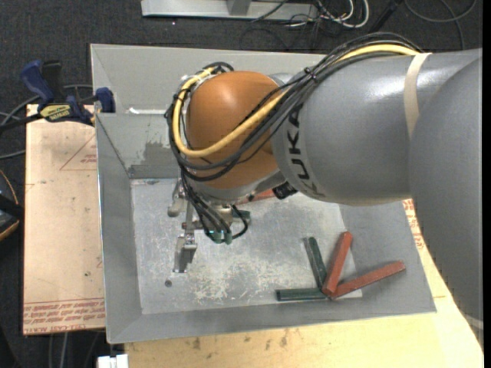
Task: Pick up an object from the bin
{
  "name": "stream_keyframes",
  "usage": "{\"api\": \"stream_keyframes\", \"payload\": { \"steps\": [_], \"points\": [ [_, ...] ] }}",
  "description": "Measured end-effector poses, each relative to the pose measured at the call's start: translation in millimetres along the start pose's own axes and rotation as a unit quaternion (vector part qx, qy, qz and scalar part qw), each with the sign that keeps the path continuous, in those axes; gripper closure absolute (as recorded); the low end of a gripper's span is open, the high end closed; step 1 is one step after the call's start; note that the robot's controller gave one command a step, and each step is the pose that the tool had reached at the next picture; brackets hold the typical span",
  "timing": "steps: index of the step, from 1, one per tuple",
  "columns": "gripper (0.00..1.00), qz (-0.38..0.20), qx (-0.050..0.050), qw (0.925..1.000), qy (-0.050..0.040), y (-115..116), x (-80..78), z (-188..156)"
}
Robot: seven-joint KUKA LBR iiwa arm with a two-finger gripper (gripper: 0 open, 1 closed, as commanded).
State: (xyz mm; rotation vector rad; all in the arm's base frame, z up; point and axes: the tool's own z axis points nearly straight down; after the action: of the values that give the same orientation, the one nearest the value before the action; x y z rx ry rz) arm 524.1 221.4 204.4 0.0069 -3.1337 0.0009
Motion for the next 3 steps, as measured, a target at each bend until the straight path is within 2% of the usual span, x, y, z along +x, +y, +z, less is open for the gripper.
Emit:
{"api": "stream_keyframes", "payload": {
  "steps": [1,2,3],
  "points": [
    [0.00,0.002,-0.001,1.0000,-0.0039,-1,-1.9,-5],
    [0.00,0.001,-0.002,1.0000,-0.0060,-40,-43.7,13],
    [0.00,0.028,0.000,0.9996,-0.0043,-59,-85.3,1]
  ]
}}
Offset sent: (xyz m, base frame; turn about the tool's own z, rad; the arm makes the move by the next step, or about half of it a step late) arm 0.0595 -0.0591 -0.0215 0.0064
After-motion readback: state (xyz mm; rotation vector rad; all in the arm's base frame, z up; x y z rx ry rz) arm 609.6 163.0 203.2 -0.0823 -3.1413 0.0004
